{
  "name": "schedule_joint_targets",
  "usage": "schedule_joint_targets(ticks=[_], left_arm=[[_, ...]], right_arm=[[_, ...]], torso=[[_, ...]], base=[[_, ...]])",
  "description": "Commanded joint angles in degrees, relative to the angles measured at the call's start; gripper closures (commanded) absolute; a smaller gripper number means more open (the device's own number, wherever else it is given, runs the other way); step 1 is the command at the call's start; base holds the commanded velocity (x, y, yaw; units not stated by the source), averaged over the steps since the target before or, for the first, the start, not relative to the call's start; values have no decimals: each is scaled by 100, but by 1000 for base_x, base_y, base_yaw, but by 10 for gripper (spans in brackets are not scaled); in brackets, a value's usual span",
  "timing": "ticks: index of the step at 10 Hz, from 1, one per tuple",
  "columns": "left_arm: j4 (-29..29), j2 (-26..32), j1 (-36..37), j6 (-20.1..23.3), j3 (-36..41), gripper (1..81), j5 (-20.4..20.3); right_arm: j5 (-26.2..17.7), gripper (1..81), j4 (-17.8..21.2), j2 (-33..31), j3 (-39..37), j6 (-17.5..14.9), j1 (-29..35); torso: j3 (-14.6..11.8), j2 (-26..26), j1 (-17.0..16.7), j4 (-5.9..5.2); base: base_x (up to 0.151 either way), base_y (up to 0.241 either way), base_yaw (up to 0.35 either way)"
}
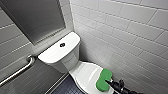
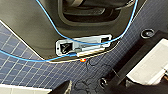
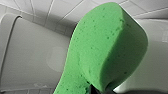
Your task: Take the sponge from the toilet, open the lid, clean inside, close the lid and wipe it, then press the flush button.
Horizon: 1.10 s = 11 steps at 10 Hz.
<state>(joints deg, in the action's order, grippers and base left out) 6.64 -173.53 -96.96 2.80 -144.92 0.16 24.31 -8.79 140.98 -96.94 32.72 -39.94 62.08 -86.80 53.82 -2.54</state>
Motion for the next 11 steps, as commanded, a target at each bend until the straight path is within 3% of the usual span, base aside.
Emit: schedule_joint_targets(ticks=[1,3,7,11], left_arm=[[21,20,-205,45,113,10,310],[214,361,-65,45,796,10,248],[179,1838,436,18,3109,10,213],[223,2401,832,27,3945,10,213]], right_arm=[[-4,811,-202,-1113,1319,24,210],[-593,811,-158,-1394,1293,41,-343],[-805,811,-132,-2141,1617,42,-1161],[-805,811,-185,-2406,1556,33,-1899]], torso=[[0,0,0,0],[0,0,0,0],[0,0,0,0],[0,0,0,0]], base=[[0,0,0],[0,0,0],[0,0,0],[0,0,0]])
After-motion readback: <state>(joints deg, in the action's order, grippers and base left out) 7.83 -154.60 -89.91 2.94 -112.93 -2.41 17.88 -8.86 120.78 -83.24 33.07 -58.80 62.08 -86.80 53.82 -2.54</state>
